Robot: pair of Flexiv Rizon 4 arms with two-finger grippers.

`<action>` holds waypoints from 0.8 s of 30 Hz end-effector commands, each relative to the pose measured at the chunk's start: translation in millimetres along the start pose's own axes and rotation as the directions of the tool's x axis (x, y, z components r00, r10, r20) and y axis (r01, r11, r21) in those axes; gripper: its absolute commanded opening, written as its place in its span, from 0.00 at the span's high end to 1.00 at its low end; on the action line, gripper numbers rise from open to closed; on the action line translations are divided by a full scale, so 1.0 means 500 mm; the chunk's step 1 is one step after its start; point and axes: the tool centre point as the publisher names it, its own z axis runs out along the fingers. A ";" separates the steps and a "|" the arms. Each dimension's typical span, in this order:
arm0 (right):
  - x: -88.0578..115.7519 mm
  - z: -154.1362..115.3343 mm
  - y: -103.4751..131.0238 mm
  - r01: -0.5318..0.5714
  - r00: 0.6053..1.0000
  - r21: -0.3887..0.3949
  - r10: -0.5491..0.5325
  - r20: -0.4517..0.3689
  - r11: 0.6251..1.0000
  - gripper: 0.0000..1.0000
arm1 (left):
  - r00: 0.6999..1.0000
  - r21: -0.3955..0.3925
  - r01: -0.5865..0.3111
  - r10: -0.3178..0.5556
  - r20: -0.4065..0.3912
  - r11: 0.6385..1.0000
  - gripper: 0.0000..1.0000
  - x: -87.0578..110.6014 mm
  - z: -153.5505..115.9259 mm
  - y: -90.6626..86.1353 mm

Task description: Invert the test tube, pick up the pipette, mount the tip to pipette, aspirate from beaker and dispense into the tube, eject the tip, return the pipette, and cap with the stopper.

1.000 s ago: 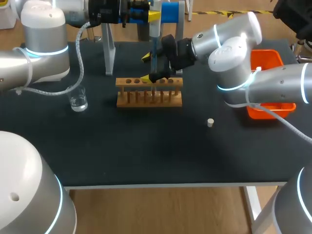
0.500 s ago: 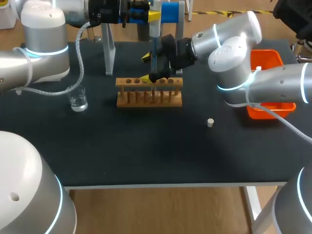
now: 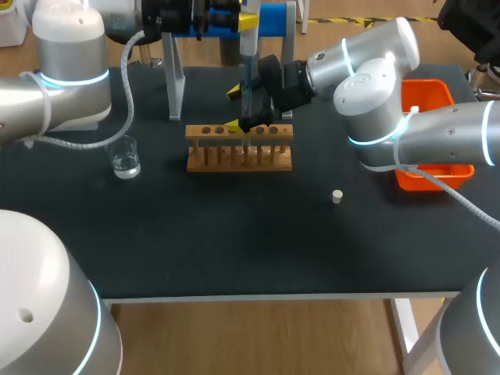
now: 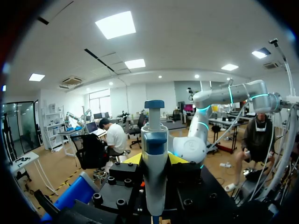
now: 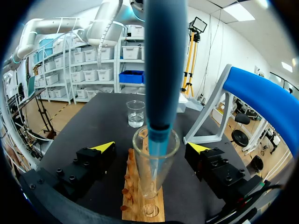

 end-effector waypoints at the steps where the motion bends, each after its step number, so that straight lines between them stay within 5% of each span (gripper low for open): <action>1: 0.000 -0.002 0.000 0.000 1.000 0.001 0.000 -0.001 1.000 0.00 | 1.000 -0.010 -0.003 0.003 0.008 1.000 1.00 0.008 -0.002 -0.013; 24: 0.000 -0.002 0.000 0.000 1.000 0.001 0.000 -0.001 1.000 0.00 | 0.998 -0.034 -0.058 0.058 0.006 0.998 1.00 0.016 0.010 -0.073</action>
